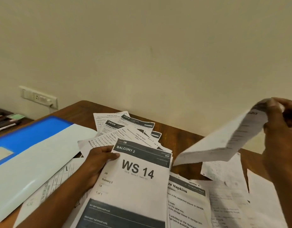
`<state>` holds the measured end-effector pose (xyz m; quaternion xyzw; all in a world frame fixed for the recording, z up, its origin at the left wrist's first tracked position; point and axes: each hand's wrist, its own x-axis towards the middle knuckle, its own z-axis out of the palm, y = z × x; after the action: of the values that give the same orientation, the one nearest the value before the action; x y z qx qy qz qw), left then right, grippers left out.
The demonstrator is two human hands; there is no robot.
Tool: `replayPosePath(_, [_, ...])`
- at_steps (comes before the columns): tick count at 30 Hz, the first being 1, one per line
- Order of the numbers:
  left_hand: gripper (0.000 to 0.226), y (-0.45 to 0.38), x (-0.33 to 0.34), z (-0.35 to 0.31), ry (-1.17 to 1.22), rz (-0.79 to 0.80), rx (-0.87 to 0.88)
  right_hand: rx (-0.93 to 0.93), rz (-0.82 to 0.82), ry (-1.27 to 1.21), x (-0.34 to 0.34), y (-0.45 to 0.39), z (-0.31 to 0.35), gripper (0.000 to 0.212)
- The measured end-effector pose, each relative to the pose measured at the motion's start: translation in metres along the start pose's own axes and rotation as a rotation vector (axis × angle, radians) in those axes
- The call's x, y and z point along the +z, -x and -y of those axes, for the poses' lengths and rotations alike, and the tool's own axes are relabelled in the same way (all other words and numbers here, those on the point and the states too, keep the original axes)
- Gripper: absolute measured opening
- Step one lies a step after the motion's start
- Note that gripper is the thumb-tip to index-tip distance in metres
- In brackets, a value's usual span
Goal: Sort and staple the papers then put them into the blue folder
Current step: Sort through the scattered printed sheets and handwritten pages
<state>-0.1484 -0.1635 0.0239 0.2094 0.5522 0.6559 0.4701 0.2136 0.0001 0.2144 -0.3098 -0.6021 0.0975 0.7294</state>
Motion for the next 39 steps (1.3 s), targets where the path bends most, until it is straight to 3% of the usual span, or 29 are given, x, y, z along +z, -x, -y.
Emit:
replayPosePath(2, [0.027,-0.001,-0.002,0.001,-0.001,0.009,-0.001,0.017,0.104,0.045,-0.01,-0.022,-0.022,0.047])
replayPosePath(5, [0.028,-0.002,-0.002,0.001,0.005,0.023,-0.001,-0.062,0.206,0.079,-0.016,-0.04,-0.036,0.042])
replayPosePath(9, [0.025,0.0,-0.001,-0.001,0.038,0.037,-0.002,-0.01,0.313,0.096,0.005,-0.023,0.043,0.045])
replayPosePath(14, [0.021,0.002,0.0,-0.001,0.105,0.024,0.035,0.044,0.541,0.014,0.024,0.014,0.112,0.021])
replayPosePath(17, [0.02,0.002,0.0,0.0,0.119,-0.003,0.042,0.234,0.65,-0.042,0.037,0.031,0.113,0.012])
replayPosePath(23, [0.023,-0.001,0.001,0.003,0.153,0.002,0.021,0.694,0.68,-0.22,0.054,0.062,0.045,0.044])
replayPosePath(26, [0.027,-0.007,0.003,0.007,0.146,0.012,0.014,0.844,0.639,-0.273,0.053,0.074,0.007,0.036])
replayPosePath(32, [0.041,-0.008,0.005,0.008,0.177,0.021,0.007,0.942,0.572,-0.292,0.048,0.114,-0.035,0.033])
replayPosePath(39, [0.03,-0.001,0.007,0.008,0.094,-0.016,0.011,0.986,0.566,-0.275,0.031,0.157,-0.052,0.041])
